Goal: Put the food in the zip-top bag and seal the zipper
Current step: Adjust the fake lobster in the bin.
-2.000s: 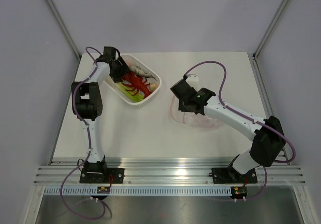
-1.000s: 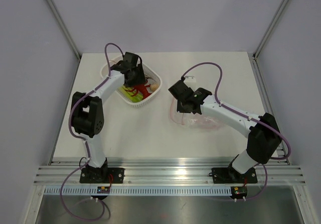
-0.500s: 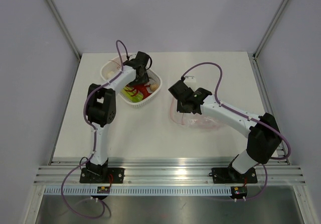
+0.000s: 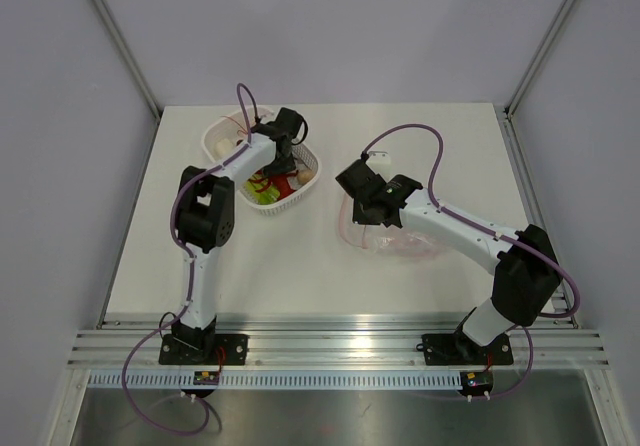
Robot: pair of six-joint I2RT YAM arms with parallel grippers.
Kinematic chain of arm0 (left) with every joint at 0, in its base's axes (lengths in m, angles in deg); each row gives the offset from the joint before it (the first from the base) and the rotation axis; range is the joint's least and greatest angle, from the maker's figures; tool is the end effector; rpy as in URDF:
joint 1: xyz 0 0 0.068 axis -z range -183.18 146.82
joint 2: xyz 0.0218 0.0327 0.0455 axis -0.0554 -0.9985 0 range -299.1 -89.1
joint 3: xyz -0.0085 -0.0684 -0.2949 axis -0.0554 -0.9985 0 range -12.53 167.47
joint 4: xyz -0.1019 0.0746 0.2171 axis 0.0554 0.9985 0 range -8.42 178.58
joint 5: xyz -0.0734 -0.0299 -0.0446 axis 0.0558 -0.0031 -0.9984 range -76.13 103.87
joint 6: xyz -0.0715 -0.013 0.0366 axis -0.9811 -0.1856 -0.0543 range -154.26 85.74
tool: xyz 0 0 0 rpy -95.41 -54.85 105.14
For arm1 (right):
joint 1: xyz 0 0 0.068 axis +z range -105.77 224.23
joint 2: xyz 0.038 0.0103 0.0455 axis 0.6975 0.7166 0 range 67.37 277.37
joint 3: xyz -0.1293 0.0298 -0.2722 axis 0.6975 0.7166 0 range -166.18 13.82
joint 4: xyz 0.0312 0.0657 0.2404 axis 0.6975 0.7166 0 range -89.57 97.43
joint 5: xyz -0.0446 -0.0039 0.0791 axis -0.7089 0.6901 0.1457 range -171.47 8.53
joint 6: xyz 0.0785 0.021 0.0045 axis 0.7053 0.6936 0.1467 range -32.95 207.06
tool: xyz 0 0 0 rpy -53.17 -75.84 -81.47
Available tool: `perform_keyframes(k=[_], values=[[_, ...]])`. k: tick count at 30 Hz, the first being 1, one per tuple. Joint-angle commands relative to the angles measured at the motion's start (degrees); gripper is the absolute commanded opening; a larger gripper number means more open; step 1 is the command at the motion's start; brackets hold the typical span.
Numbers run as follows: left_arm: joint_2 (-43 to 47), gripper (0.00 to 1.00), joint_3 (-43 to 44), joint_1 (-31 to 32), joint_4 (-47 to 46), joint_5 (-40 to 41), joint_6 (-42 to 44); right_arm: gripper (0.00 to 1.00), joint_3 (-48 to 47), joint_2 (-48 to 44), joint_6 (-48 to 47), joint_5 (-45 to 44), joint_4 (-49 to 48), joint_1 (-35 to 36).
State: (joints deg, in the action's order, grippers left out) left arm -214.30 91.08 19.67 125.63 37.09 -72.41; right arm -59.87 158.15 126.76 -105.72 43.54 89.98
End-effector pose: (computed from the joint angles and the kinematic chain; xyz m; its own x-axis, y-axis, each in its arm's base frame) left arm 0.4595 -0.1634 0.1976 -0.7881 -0.2840 -0.5462 -0.3558 0.9341 0.0277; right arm 0.2539 0.2190 0.2769 -0.7920 0.0216 -0.6101 -0.0063 0.9990 0.0434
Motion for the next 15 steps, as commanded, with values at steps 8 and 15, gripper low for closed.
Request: perform_keyframes(k=[8,15], values=[[9.9,0.12,-0.3,-0.1,1.6,1.8,-1.7,0.00,-2.3,-0.1,0.2,0.0,0.0,0.6],[9.3,0.01,5.7,-0.3,8.5,1.9,-1.5,0.00,-1.8,-0.8,0.5,-0.2,-0.1,0.7]])
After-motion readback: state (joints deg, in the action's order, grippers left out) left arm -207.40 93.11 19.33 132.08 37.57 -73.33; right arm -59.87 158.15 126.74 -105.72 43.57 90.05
